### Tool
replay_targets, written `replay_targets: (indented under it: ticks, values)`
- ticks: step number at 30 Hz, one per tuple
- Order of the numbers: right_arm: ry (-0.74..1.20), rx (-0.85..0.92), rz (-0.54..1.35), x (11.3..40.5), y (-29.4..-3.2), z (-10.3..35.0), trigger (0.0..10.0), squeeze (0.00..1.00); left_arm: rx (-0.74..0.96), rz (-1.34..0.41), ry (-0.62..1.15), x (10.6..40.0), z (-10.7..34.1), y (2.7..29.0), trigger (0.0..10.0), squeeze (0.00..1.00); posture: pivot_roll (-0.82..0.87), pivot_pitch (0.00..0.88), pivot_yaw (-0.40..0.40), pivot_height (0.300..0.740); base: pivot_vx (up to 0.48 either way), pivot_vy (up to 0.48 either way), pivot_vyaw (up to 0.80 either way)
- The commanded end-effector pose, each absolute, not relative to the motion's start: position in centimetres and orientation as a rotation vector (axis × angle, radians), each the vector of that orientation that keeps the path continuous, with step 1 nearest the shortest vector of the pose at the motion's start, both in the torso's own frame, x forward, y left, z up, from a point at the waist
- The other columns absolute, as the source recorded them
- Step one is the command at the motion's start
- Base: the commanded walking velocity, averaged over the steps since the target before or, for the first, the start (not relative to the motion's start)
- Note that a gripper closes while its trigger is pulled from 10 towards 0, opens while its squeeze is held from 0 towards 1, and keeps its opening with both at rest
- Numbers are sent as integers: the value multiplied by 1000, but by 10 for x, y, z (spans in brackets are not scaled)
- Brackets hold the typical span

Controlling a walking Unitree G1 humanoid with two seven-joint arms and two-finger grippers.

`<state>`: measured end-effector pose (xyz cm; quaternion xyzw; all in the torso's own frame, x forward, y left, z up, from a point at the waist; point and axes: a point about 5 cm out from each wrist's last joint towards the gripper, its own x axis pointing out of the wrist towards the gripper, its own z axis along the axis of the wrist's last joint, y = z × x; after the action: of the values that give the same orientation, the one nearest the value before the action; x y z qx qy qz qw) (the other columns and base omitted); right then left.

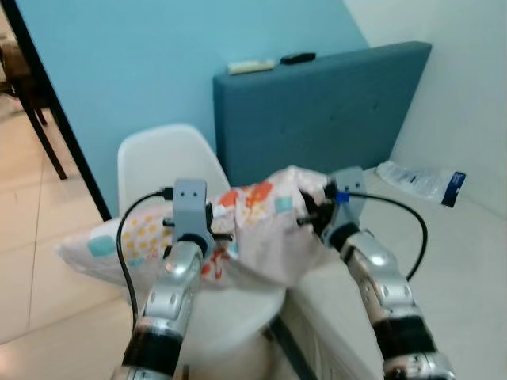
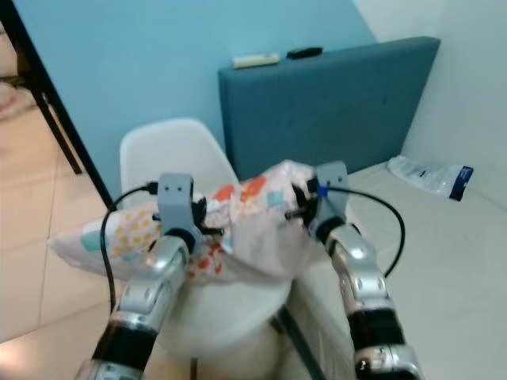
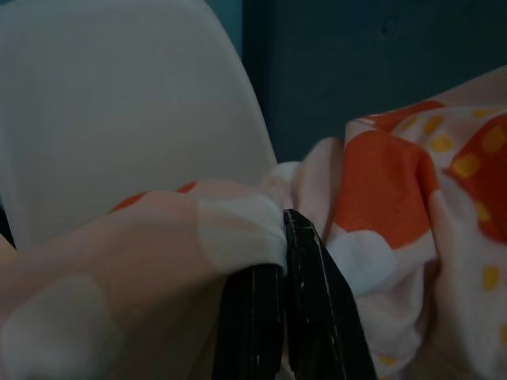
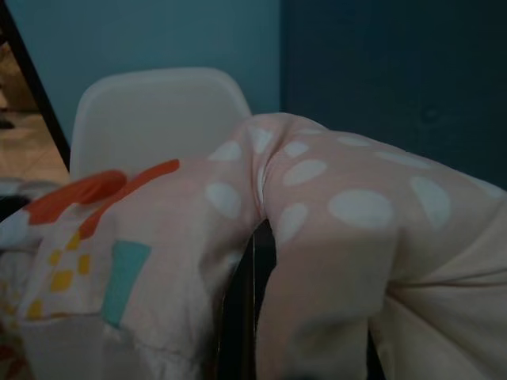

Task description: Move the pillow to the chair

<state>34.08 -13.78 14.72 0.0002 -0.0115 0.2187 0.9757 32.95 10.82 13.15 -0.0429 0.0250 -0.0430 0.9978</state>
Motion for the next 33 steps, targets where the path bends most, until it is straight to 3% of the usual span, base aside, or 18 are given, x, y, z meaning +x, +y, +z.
replay_targets:
  ticks: [1,9,15,33]
  values:
    - [-1,2,477,339,-134,143,10000,0,-80,-131,-31,332,151,96,10000,0,-56,37,15,740,289,0,0]
    - [95,93,642,327,-123,134,10000,0,1,-84,-56,332,154,101,10000,0,-56,43,16,740,0,0,0]
    - [109,99,626,327,-127,131,10000,0,40,-75,-53,332,152,102,10000,0,-56,43,17,740,0,0,0]
    - [165,121,659,323,-125,126,10000,0,86,-102,-32,331,147,96,10000,0,-57,43,19,740,0,0,800]
